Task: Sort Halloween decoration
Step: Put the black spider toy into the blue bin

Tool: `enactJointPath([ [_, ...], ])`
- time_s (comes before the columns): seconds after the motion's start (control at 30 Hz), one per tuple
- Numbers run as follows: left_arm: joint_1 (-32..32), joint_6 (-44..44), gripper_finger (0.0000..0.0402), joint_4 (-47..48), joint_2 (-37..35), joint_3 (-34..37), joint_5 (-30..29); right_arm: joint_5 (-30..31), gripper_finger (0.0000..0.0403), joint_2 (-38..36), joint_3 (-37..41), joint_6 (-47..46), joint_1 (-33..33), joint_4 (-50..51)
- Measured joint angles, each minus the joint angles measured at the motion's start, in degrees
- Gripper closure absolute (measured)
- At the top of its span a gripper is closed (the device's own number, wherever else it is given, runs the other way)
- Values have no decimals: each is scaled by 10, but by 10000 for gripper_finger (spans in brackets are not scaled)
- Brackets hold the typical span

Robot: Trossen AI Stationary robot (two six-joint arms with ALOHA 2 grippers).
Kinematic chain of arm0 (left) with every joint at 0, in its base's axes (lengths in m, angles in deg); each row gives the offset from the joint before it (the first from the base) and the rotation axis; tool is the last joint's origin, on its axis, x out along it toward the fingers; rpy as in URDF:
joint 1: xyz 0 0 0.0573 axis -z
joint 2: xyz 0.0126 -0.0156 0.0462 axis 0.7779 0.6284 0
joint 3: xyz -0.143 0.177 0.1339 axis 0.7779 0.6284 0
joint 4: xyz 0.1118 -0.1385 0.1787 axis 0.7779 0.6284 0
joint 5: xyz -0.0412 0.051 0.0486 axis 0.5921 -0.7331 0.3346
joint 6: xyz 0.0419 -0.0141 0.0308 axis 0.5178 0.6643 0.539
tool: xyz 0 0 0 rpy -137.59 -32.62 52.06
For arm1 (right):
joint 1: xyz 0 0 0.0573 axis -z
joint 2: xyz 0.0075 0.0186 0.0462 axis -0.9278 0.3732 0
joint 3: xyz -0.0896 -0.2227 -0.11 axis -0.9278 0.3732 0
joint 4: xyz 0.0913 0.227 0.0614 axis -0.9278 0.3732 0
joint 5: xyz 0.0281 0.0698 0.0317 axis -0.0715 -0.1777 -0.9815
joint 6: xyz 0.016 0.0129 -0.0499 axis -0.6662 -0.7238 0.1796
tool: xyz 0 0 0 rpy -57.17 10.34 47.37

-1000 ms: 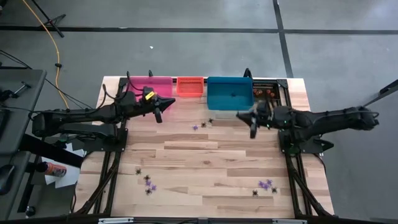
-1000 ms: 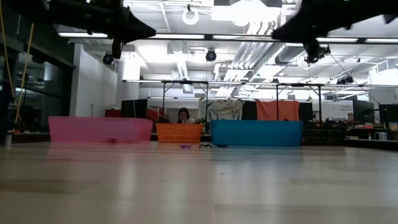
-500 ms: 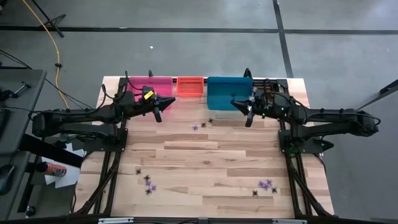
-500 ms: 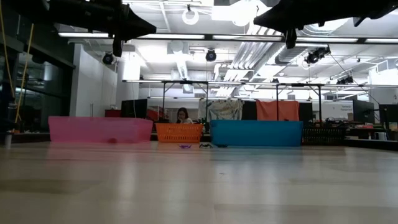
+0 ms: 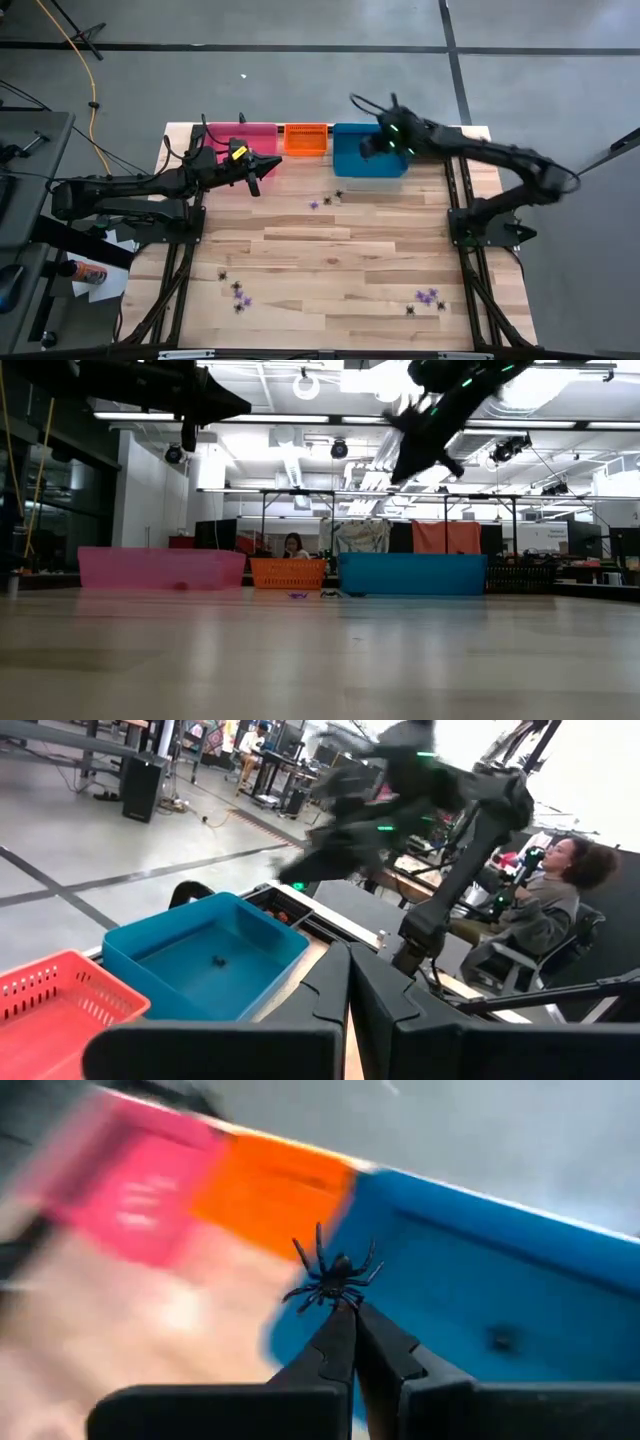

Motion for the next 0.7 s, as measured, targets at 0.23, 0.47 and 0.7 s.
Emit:
enactJointPath([
  [0.23, 1, -21, 401, 5, 0, 0, 18, -18, 403, 229, -156, -2, 71, 142],
  [0.47, 1, -8, 401, 4, 0, 0, 18, -22, 403, 371, -231, -32, 82, 166],
  [0.7, 1, -7, 401, 4, 0, 0, 17, -35, 398, 417, -250, -65, 82, 165],
])
